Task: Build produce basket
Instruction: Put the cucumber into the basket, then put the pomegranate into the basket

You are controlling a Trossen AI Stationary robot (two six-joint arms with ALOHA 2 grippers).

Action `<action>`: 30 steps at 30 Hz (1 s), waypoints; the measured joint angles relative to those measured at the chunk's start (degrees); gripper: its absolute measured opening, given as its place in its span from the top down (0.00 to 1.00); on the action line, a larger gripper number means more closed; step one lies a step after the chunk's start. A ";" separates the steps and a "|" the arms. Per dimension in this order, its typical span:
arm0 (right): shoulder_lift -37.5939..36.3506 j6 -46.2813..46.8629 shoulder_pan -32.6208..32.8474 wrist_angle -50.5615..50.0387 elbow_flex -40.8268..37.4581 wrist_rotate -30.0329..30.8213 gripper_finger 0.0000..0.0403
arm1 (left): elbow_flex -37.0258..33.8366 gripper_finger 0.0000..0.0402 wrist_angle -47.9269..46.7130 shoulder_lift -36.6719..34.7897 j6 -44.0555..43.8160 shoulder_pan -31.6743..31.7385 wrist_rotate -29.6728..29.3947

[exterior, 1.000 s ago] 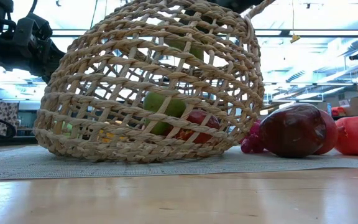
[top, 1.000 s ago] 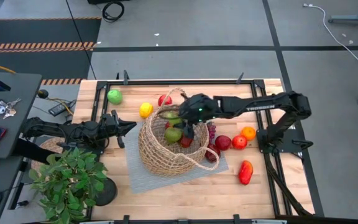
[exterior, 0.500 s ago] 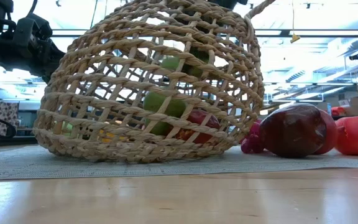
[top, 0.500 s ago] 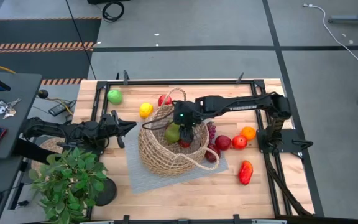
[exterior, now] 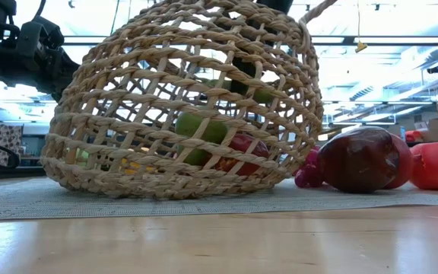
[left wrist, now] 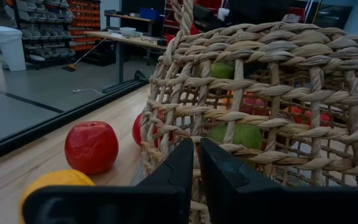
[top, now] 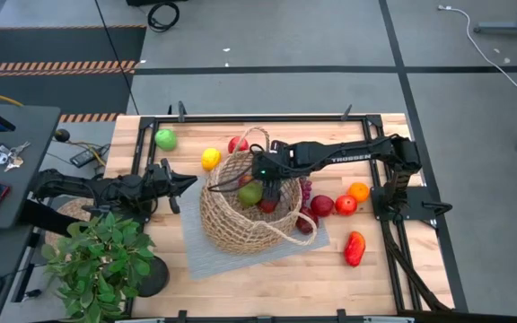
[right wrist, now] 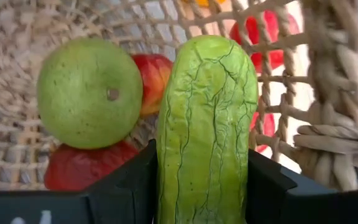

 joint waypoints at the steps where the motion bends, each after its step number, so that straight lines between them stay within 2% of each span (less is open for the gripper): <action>1: 0.03 -0.73 -0.04 -0.13 -0.01 -0.25 0.53 | 0.00 0.92 0.01 0.00 -0.01 -0.01 0.00; 9: -0.08 -0.07 0.04 -0.39 0.39 -0.66 0.37 | -0.02 0.90 0.00 0.01 0.01 -0.01 0.00; 13: -0.69 1.21 1.04 -4.62 8.39 -1.02 0.30 | -0.02 0.90 0.00 0.01 0.01 0.00 0.02; 17: -2.68 -2.09 2.82 -8.29 13.79 1.81 0.28 | 0.00 0.92 0.01 -0.01 0.01 -0.02 0.00; 22: -9.82 0.04 2.77 -10.82 12.97 3.90 0.30 | -0.02 0.91 -0.04 0.01 -0.01 0.00 0.02; 30: -21.68 8.49 2.72 -12.54 2.04 2.55 0.32 | 0.00 0.90 0.00 0.01 -0.01 0.00 0.00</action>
